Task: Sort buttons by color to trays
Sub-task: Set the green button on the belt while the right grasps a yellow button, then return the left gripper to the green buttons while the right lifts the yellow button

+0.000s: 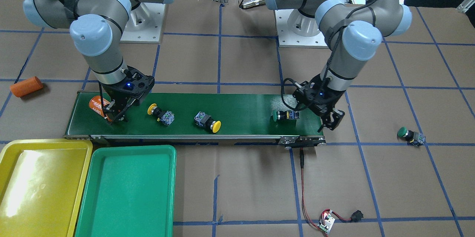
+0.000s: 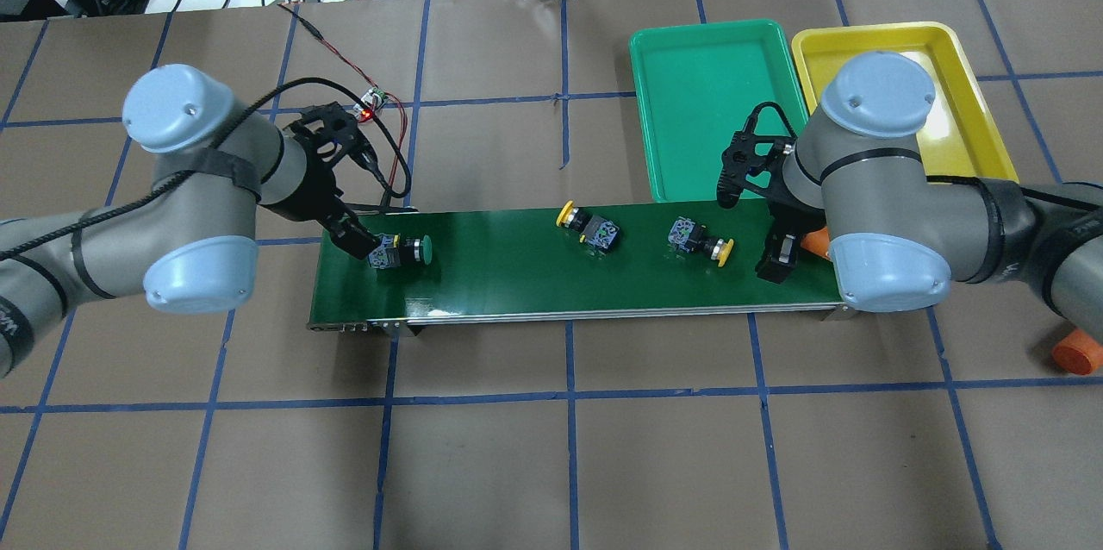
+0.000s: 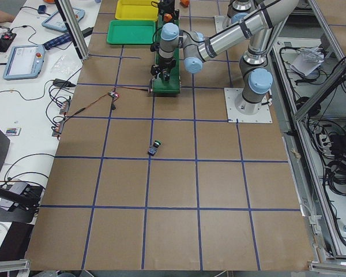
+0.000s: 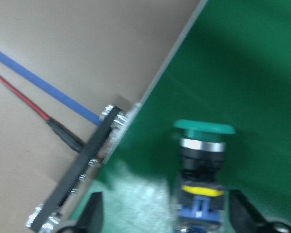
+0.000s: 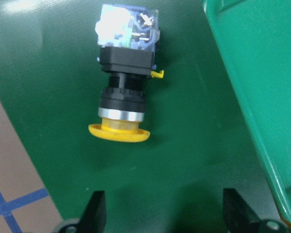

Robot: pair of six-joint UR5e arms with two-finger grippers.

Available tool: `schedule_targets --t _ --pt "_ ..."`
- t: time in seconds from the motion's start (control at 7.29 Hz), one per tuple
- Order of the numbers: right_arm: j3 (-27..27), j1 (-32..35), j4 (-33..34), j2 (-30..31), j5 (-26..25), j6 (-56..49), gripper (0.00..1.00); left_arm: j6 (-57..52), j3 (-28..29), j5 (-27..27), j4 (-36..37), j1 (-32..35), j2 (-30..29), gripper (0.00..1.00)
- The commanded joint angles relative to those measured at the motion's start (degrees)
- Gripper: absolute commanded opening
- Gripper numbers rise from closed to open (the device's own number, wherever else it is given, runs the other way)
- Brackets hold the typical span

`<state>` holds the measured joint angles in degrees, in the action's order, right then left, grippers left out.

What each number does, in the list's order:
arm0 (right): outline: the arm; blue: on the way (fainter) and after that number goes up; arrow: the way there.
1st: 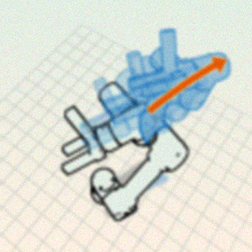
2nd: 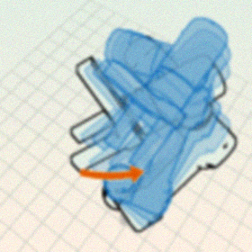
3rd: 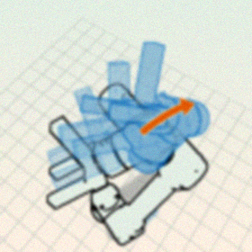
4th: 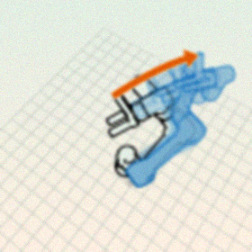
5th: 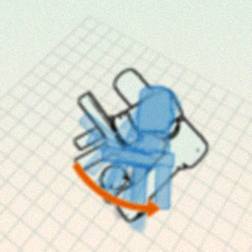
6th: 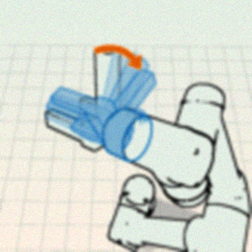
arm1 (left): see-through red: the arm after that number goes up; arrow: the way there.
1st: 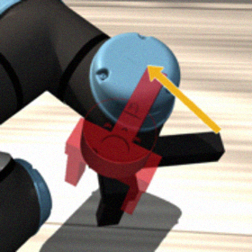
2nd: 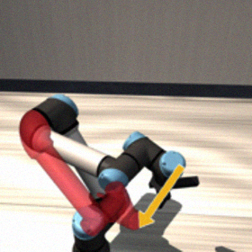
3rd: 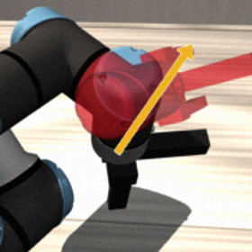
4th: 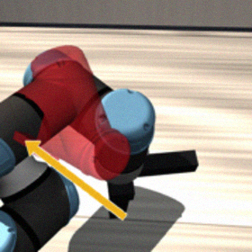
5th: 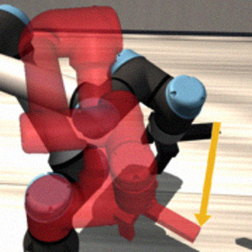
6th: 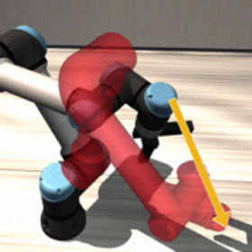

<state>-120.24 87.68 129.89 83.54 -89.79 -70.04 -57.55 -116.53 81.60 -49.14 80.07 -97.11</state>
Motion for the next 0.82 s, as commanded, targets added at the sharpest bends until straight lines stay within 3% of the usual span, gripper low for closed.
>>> schedule_targets --t 0.0,0.27,0.55,0.69 --pt "-0.4 0.1 0.3 0.0 0.1 -0.3 0.87 5.7 8.4 2.7 -5.6 -13.6 -2.1 1.00" --pt "-0.8 0.2 0.1 0.0 0.1 0.0 0.87 2.7 11.8 2.7 -5.4 -23.2 -7.9 1.00" --pt "-1.0 0.8 0.1 0.1 0.1 1.7 0.85 -22.6 13.0 2.9 -3.4 -28.3 -11.8 1.00" --pt "-1.1 1.9 0.1 -0.1 0.1 2.8 0.83 -26.8 14.3 2.9 -1.3 -29.9 -13.9 1.00"
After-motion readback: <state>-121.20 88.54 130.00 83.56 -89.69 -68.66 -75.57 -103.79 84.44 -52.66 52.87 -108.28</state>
